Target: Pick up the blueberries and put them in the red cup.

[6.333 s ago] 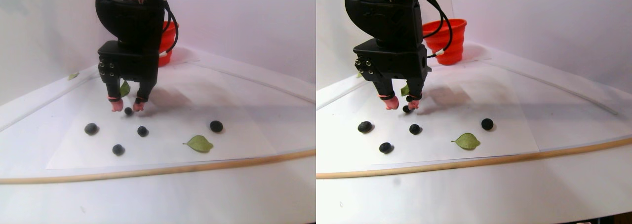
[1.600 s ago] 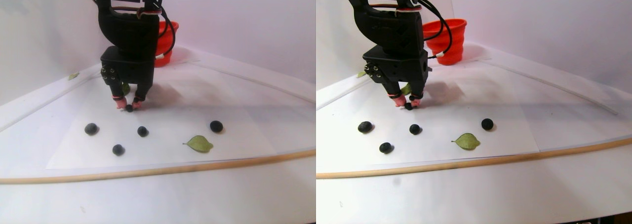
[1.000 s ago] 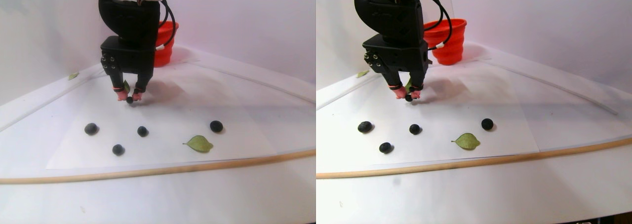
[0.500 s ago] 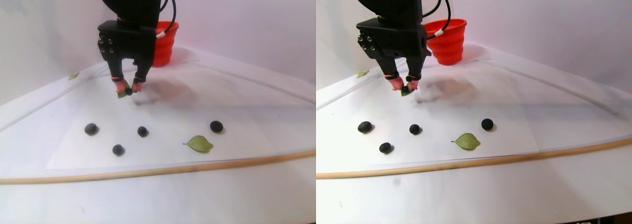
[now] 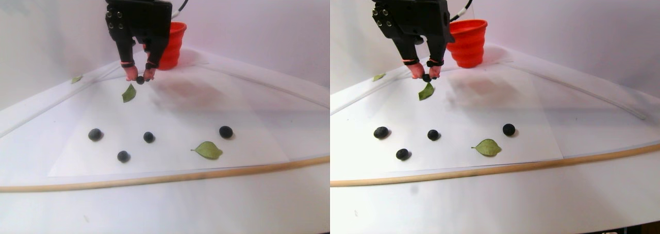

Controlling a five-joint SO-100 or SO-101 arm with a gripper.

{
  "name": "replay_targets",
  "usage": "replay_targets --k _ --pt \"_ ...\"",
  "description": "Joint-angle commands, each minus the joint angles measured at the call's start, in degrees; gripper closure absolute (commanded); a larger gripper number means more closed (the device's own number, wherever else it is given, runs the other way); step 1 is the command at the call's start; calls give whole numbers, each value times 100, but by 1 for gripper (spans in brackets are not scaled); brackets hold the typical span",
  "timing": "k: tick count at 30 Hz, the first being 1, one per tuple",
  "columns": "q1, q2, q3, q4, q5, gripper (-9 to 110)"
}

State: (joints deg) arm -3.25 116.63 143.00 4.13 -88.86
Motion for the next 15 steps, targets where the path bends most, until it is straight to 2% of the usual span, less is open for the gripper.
replay_targets --k 1,15 --pt "70 545 -141 44 0 94" --pt "483 1072 -545 396 -9 94"
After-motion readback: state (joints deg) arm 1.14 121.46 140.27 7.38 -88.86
